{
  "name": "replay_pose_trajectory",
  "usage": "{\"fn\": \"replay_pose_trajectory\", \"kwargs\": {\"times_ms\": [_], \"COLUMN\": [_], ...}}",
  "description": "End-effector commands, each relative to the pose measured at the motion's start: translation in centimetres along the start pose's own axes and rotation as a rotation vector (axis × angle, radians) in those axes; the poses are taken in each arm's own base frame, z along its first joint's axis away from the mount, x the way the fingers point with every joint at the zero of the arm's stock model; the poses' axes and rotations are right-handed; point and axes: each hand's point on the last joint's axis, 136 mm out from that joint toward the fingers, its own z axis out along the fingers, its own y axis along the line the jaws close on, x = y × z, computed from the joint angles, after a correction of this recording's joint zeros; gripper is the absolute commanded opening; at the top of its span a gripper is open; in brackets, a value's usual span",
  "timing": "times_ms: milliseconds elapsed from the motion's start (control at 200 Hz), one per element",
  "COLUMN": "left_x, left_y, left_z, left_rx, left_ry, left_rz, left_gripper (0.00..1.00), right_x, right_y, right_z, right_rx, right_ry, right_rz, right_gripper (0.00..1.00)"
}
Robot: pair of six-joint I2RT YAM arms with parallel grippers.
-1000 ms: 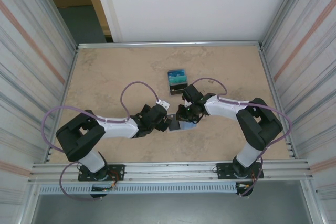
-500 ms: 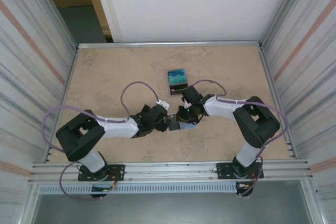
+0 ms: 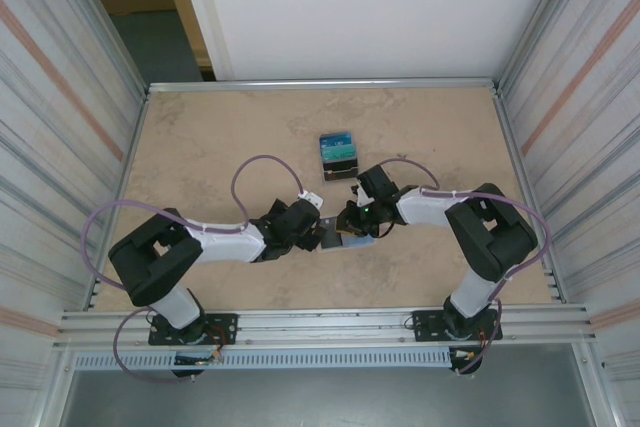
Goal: Take the credit cards out of the card holder
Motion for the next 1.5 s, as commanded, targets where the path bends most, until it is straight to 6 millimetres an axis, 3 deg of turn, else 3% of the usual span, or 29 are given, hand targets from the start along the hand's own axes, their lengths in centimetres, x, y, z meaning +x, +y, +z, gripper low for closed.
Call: {"fn": "replay_pose_trajectory", "kwargs": {"times_ms": [0, 231, 937, 1493], "left_x": [0.4, 0.8, 0.8, 0.5], "left_y": [0.1, 0.2, 0.4, 0.6], "left_z": [0.3, 0.3, 0.3, 0.2], "left_rx": [-0.024, -0.032, -0.044, -0.056], "left_ry": [0.03, 0.044, 0.055, 0.06], "left_rz": [0.01, 0.011, 0.015, 0.026], "left_gripper": [0.99, 0.99, 0.99, 0.99], "right_x": [0.3, 0.1, -0.2, -0.5], "right_y": [1.0, 1.7, 2.1, 1.8], "right_z": [-0.2, -0.4, -1.9, -2.3], "right_rx": [-0.094, -0.187, -0.243, -0.292], "right_ry": [0.023, 0.024, 0.008, 0.004], "right_rz": [0.019, 0.036, 0.032, 0.062], "right_gripper": [0.17, 0.16, 0.13, 0.17]}}
